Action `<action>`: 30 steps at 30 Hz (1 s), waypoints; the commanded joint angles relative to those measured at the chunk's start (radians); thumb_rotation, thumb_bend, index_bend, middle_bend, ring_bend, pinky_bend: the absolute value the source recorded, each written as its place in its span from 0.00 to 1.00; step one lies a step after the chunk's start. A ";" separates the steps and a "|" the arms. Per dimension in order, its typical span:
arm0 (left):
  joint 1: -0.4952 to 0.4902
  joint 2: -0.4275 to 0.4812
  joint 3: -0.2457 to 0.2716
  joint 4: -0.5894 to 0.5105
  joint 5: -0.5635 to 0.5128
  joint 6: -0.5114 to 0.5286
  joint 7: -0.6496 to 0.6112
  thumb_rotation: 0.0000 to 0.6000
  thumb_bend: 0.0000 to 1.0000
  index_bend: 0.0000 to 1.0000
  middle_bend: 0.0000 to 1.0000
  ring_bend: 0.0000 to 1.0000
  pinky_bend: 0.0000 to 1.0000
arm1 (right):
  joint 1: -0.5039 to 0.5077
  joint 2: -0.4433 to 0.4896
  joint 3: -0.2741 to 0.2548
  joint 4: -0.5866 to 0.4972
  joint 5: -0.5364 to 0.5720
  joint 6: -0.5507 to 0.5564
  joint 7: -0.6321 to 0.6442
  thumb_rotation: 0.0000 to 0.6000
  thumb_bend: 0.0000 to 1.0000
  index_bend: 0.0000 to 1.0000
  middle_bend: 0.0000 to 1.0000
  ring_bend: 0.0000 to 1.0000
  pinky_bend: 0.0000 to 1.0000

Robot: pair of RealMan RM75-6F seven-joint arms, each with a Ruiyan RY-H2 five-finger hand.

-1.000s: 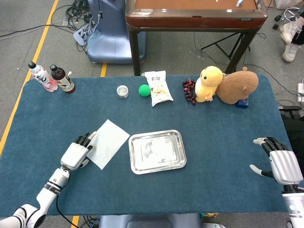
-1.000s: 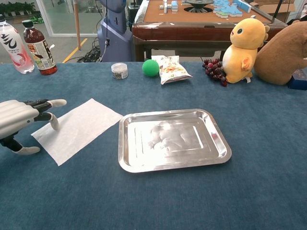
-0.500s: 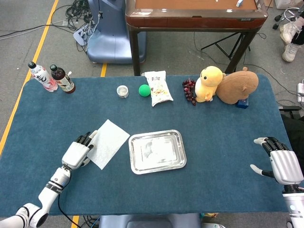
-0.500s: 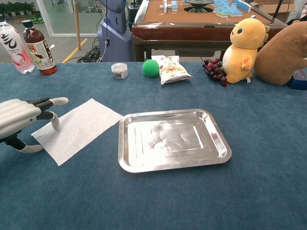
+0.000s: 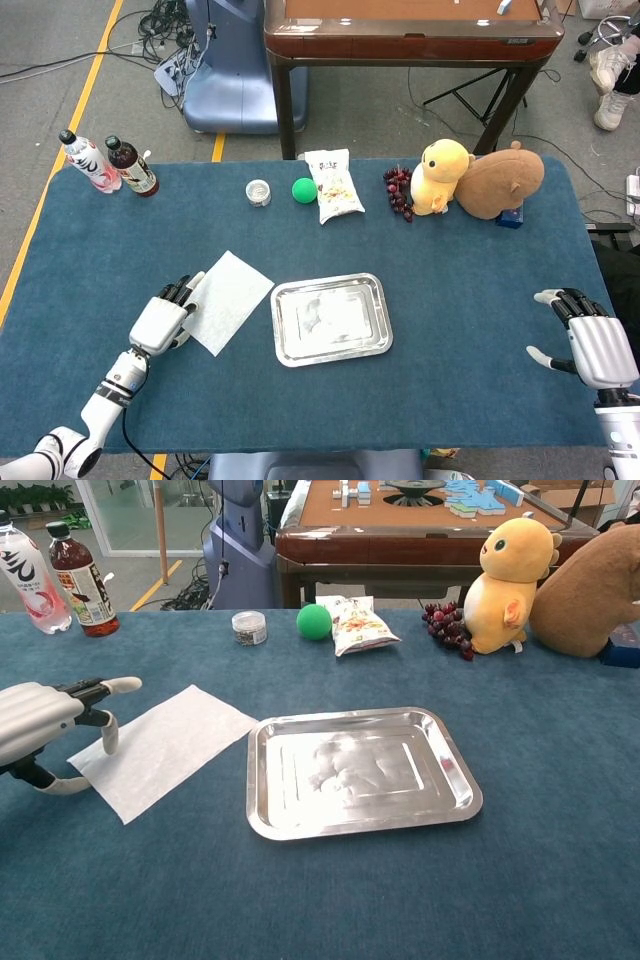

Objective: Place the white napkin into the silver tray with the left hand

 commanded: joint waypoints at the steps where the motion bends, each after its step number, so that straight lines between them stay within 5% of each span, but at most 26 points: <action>1: 0.000 -0.003 -0.001 0.005 -0.002 0.002 -0.005 1.00 0.23 0.48 0.00 0.00 0.20 | 0.000 0.000 0.000 0.000 0.000 0.001 0.000 1.00 0.05 0.28 0.28 0.18 0.29; 30: 0.003 -0.022 0.003 0.050 0.005 0.025 -0.047 1.00 0.40 0.56 0.00 0.00 0.21 | 0.000 0.001 0.002 0.000 0.002 0.000 0.002 1.00 0.05 0.27 0.28 0.18 0.29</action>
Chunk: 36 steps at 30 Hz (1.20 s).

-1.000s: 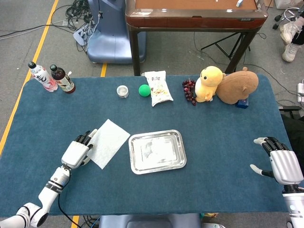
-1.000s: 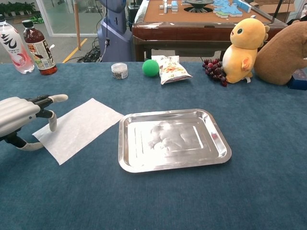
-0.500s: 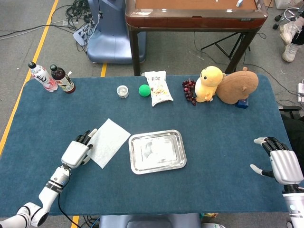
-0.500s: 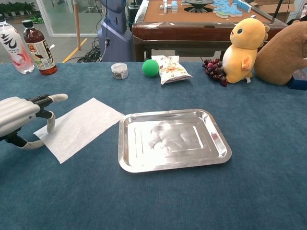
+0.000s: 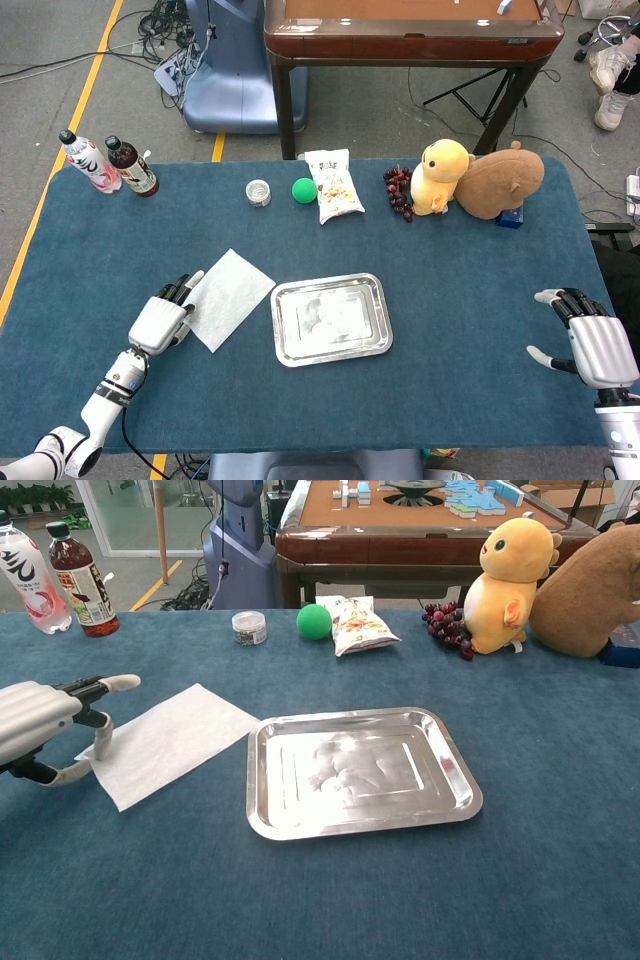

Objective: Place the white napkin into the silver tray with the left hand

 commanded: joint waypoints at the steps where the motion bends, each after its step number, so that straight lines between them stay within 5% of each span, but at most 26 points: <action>1: 0.000 0.000 -0.001 0.000 0.000 0.003 -0.007 1.00 0.40 0.57 0.00 0.00 0.21 | 0.000 0.000 0.000 0.000 0.000 0.000 0.000 1.00 0.05 0.28 0.28 0.18 0.29; 15: 0.011 0.028 -0.016 -0.043 -0.005 0.046 -0.063 1.00 0.39 0.63 0.01 0.00 0.22 | -0.001 0.001 0.001 -0.001 0.000 0.003 0.003 1.00 0.05 0.27 0.28 0.18 0.29; 36: 0.027 0.144 -0.085 -0.297 -0.094 0.032 -0.101 1.00 0.39 0.67 0.02 0.00 0.23 | -0.002 0.001 0.000 -0.002 -0.003 0.005 0.002 1.00 0.05 0.27 0.28 0.18 0.29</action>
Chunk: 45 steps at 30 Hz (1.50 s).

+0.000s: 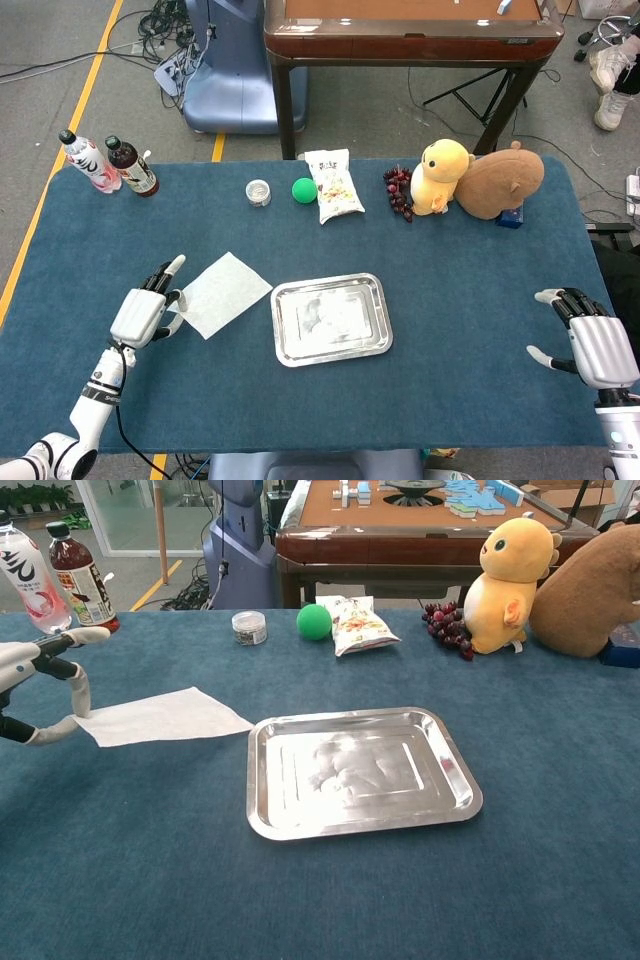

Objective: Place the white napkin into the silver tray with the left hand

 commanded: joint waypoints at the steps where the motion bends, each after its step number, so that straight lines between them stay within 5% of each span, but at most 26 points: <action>1: 0.001 0.012 -0.012 -0.026 -0.010 0.001 0.003 1.00 0.39 0.68 0.03 0.00 0.23 | 0.000 0.000 0.000 0.000 -0.001 0.001 0.001 1.00 0.05 0.27 0.28 0.18 0.29; 33: 0.014 0.064 -0.121 -0.273 -0.156 0.000 0.093 1.00 0.44 0.70 0.07 0.00 0.25 | -0.001 0.001 0.000 -0.002 -0.002 0.002 0.001 1.00 0.05 0.27 0.28 0.18 0.30; 45: 0.017 0.083 -0.065 -0.399 -0.062 0.019 0.143 1.00 0.44 0.70 0.07 0.00 0.25 | 0.000 0.002 0.001 -0.001 -0.002 0.002 0.005 1.00 0.05 0.27 0.28 0.18 0.29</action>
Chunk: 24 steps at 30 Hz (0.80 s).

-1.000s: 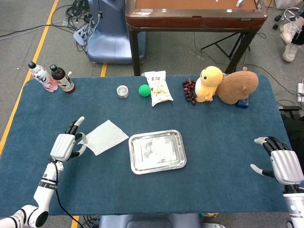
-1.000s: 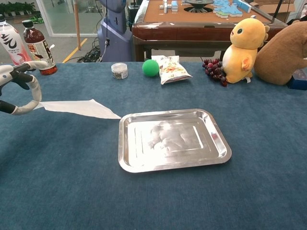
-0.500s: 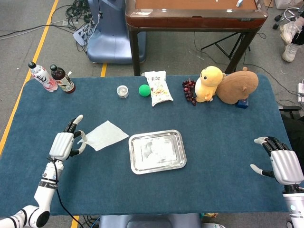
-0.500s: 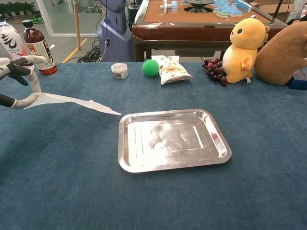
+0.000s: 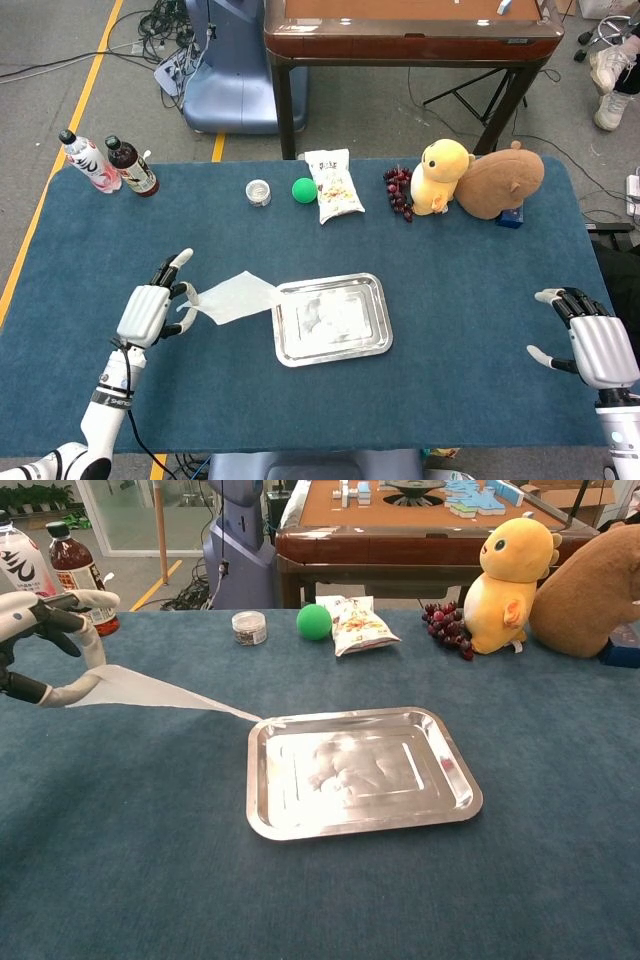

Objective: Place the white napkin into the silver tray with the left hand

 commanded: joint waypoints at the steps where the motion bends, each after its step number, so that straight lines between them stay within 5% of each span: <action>1: 0.000 -0.009 0.021 -0.015 0.043 0.022 0.021 1.00 0.44 0.70 0.07 0.00 0.25 | 0.000 0.000 0.000 0.000 0.000 0.001 0.001 1.00 0.05 0.28 0.28 0.18 0.30; 14: 0.000 -0.100 0.077 0.106 0.236 0.143 0.013 1.00 0.44 0.70 0.10 0.02 0.25 | -0.001 0.005 0.001 0.000 0.001 0.001 0.012 1.00 0.05 0.27 0.28 0.18 0.29; 24: -0.030 -0.143 0.093 0.186 0.270 0.119 0.000 1.00 0.44 0.70 0.11 0.03 0.25 | 0.001 0.005 0.003 0.002 0.005 -0.003 0.012 1.00 0.05 0.27 0.28 0.18 0.29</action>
